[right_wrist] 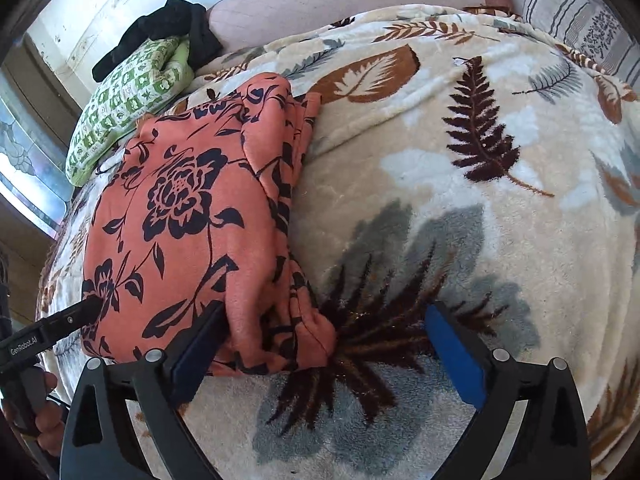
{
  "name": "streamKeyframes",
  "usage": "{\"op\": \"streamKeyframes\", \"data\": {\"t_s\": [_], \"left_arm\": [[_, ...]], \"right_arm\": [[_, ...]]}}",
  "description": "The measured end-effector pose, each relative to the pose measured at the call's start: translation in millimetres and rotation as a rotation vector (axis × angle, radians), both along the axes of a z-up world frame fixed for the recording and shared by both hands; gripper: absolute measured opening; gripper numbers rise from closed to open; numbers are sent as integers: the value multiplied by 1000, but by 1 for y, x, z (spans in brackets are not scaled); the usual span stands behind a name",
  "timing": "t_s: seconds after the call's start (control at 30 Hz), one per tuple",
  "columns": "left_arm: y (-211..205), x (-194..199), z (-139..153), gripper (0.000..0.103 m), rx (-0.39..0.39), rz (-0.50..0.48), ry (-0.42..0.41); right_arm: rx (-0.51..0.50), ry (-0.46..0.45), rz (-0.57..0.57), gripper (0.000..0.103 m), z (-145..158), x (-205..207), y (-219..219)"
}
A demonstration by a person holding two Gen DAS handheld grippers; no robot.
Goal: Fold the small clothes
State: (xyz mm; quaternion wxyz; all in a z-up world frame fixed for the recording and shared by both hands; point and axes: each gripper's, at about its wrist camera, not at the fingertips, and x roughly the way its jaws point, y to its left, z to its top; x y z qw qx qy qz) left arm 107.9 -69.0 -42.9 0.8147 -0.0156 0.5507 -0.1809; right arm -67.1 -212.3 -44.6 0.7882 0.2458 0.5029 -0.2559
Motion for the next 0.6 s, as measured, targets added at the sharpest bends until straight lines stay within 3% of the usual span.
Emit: {"op": "streamKeyframes", "data": {"t_s": [0.27,0.47,0.6], "left_arm": [[6,14,-11,94,-34,24,37],[14,22,-7,91,-88,6,95],[28,34,12,84,-120,14,93]], "right_arm": [[4,18,-8,102,-1,-2,2],[1,82,-17,99,12,7,-3],[-76,-18,-1,92,41,11,-5]]}}
